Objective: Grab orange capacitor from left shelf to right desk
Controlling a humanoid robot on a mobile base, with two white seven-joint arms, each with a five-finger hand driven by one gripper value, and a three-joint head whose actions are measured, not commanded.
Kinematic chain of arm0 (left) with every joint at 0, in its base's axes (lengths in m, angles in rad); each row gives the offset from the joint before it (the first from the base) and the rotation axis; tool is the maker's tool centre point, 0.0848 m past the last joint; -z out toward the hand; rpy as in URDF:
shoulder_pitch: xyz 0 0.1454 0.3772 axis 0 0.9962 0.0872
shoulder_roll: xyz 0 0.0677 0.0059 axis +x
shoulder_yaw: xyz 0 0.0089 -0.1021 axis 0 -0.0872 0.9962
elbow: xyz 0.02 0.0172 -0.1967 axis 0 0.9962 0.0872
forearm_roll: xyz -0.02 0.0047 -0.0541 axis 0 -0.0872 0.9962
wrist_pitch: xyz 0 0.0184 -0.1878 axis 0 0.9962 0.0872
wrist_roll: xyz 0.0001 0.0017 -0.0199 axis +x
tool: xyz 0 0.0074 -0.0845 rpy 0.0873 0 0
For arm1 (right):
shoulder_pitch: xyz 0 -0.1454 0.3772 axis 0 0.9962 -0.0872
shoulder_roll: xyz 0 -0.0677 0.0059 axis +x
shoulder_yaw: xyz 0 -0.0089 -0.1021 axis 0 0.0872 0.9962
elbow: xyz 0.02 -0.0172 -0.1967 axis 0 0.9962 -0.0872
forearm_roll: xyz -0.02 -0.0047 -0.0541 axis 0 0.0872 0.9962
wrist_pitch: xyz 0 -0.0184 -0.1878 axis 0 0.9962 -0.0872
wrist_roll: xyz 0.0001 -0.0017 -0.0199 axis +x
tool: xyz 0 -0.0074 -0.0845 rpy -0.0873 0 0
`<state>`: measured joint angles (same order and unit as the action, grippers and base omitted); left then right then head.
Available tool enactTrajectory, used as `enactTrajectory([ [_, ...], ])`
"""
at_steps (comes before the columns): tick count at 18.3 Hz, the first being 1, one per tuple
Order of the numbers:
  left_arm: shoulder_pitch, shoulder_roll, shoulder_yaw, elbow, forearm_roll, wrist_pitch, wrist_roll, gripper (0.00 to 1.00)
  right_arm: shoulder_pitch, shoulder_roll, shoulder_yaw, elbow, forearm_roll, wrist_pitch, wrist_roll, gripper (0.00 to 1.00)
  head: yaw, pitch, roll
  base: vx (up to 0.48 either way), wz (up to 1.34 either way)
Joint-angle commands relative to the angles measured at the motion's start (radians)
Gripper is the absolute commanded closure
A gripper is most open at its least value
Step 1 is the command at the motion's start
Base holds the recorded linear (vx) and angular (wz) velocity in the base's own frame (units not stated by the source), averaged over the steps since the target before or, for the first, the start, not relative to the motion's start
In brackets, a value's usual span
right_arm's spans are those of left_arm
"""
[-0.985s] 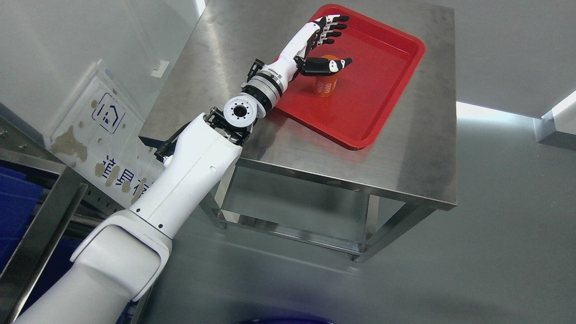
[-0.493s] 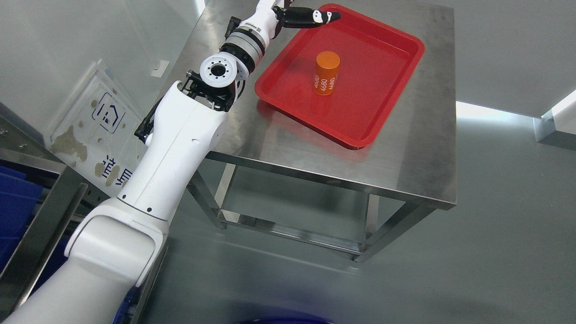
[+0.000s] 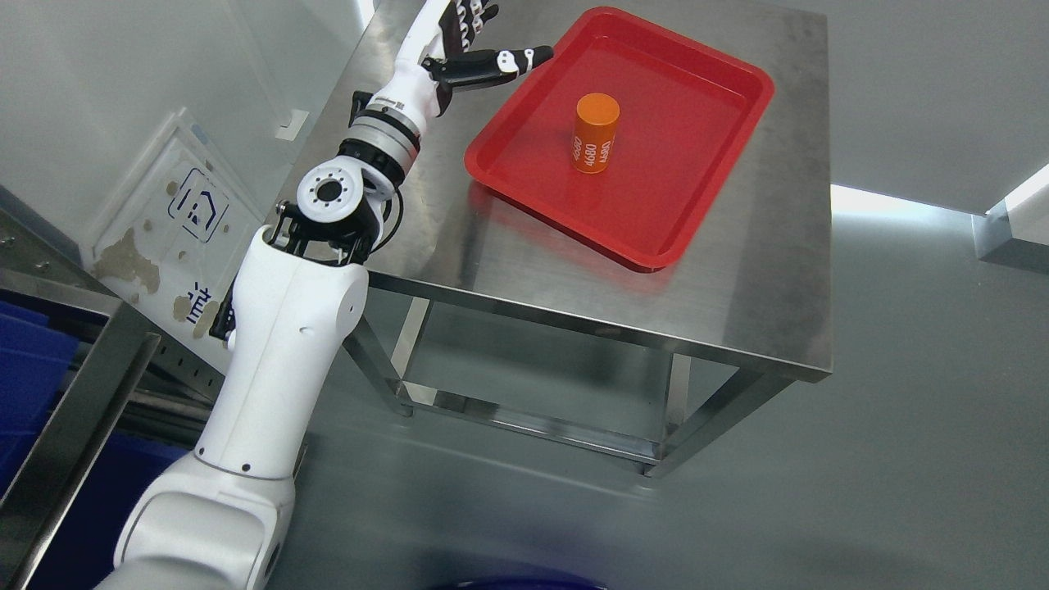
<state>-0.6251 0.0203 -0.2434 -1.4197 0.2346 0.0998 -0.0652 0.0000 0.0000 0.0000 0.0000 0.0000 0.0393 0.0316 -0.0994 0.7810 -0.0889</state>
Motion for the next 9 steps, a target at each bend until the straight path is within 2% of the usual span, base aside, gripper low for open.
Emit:
enactTrajectory([
  [1,0.183,0.044,0.147,-0.234,-0.001,-0.081,-0.002,0.0,-0.002,-0.017,-0.011,-0.034,0.005,0.001,0.001,0.0,0.0,0.0,0.0,0.0,0.0],
  [7,0.34,0.055,0.093,-0.234,-0.006,-0.083,0.001,0.0,-0.002,-0.017,-0.011,-0.034,0.005,0.002,0.001,0.0,0.0,0.0,0.0,0.0,0.0],
  [9,0.347,0.055,0.093,-0.234,-0.006,-0.081,-0.001,0.0,-0.002,-0.017,-0.011,-0.034,0.005,0.001,0.001,0.0,0.0,0.0,0.0,0.0,0.0],
])
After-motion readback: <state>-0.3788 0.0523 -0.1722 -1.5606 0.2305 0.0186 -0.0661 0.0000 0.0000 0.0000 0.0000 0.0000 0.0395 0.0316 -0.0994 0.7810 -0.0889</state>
